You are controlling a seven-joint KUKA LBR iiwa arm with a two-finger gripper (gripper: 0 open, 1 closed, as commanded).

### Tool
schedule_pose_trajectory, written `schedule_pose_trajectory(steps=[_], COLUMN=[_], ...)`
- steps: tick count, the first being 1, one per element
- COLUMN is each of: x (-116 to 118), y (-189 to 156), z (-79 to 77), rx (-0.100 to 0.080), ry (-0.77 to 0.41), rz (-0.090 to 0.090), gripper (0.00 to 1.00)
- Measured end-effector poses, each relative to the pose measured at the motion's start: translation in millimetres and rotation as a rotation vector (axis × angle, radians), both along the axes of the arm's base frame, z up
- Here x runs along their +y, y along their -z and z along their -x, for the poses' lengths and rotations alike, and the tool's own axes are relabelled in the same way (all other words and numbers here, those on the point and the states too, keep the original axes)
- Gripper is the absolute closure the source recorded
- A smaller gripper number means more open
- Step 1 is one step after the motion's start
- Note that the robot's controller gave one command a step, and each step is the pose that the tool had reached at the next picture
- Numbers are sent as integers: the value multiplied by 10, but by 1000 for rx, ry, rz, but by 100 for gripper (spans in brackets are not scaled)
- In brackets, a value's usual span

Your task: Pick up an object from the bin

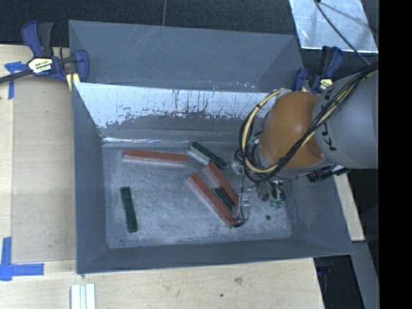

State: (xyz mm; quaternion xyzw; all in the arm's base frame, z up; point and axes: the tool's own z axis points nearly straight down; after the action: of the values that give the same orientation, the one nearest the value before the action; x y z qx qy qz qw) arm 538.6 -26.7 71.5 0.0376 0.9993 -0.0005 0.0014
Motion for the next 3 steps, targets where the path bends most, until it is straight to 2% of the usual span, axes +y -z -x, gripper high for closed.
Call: schedule_pose_trajectory(steps=[1,2,3], x=[-162,176,109], y=[-286,-283,1], z=[220,378,489], rx=[3,9,5], ry=[285,488,676], rz=[-1,-2,-5], gripper=[0,0,0])
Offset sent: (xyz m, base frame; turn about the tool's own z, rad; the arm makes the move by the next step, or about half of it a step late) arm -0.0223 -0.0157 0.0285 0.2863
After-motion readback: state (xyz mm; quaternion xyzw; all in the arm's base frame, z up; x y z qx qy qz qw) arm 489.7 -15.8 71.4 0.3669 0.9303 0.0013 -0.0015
